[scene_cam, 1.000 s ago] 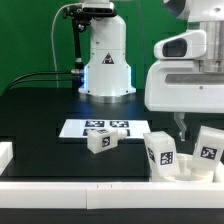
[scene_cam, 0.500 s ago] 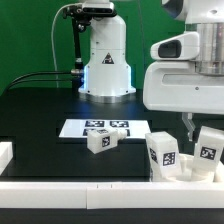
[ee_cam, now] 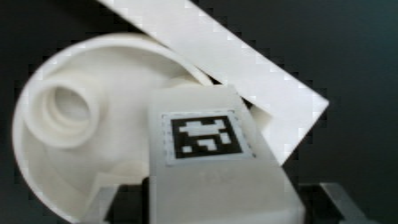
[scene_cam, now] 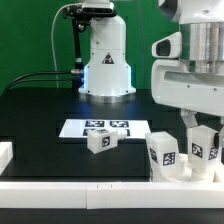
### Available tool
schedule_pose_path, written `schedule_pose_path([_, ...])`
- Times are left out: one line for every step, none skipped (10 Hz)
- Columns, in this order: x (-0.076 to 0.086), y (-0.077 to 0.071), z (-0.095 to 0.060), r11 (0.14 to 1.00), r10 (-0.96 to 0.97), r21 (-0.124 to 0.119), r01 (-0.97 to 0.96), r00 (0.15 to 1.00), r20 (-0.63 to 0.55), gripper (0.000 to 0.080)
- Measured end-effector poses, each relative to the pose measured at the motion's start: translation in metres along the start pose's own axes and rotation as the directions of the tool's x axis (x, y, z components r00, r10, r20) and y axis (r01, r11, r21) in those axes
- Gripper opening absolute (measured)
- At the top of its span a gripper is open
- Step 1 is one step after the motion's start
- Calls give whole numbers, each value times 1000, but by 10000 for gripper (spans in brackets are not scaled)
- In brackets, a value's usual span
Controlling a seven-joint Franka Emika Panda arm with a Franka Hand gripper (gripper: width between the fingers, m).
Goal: Assemble stool
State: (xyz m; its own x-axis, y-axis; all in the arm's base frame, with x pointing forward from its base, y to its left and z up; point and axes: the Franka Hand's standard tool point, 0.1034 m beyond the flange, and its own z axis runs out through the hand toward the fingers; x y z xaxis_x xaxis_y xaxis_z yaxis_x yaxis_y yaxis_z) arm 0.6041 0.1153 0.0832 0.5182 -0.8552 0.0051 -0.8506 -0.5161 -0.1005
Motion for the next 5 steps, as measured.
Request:
schedule_pose_path([0, 1, 0, 996, 94, 1, -94, 996, 4, 349])
schedule_pose_path([-3, 1, 1, 972, 236, 6, -236, 972, 11, 350])
schedule_pose_path([-4, 2, 1, 950, 313, 11, -313, 950, 11, 350])
schedule_pose_path([-4, 2, 1, 941, 339, 11, -340, 941, 14, 350])
schedule_pose_path([-4, 2, 1, 907, 421, 10, -421, 907, 24, 350])
